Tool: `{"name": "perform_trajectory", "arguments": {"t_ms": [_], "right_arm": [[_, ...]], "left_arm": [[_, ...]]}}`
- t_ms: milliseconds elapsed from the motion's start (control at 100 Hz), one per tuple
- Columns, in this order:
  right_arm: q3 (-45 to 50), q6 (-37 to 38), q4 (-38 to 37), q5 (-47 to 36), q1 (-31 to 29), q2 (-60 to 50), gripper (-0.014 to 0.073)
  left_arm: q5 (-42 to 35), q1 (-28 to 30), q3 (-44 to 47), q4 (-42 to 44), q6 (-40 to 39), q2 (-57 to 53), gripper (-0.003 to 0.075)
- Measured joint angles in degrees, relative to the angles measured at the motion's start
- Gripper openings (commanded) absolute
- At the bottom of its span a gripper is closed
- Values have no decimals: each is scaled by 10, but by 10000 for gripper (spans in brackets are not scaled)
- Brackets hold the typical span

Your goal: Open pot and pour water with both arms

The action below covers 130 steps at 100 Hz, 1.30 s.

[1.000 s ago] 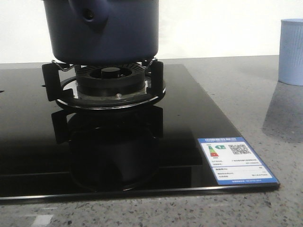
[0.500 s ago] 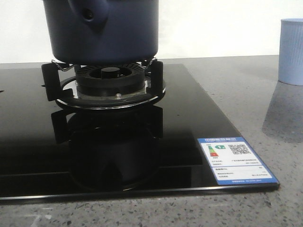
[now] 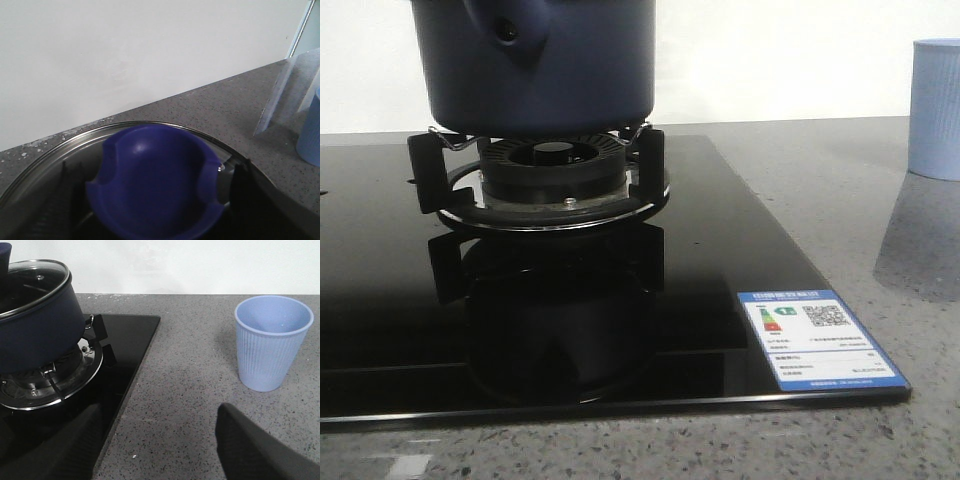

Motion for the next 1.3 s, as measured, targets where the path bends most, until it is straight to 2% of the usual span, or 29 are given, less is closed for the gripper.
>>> {"name": "perform_trajectory", "arguments": {"t_ms": [240,470,750,1100,1300], "right_arm": [[0,0,0,8,0,0,442],[0,0,0,12,0,0,442],[0,0,-18,8,0,0,442],[77,-1,-39,-119,1,1,442],[113,0,-40,-185,-25,45,442]], "left_arm": [[-11,0,-3,7,0,5,540],[-11,0,-3,14,0,7,391],[-2,0,-6,15,0,4,386],[-3,2,-14,24,1,-73,386],[-3,48,-14,25,1,-115,386]]}}
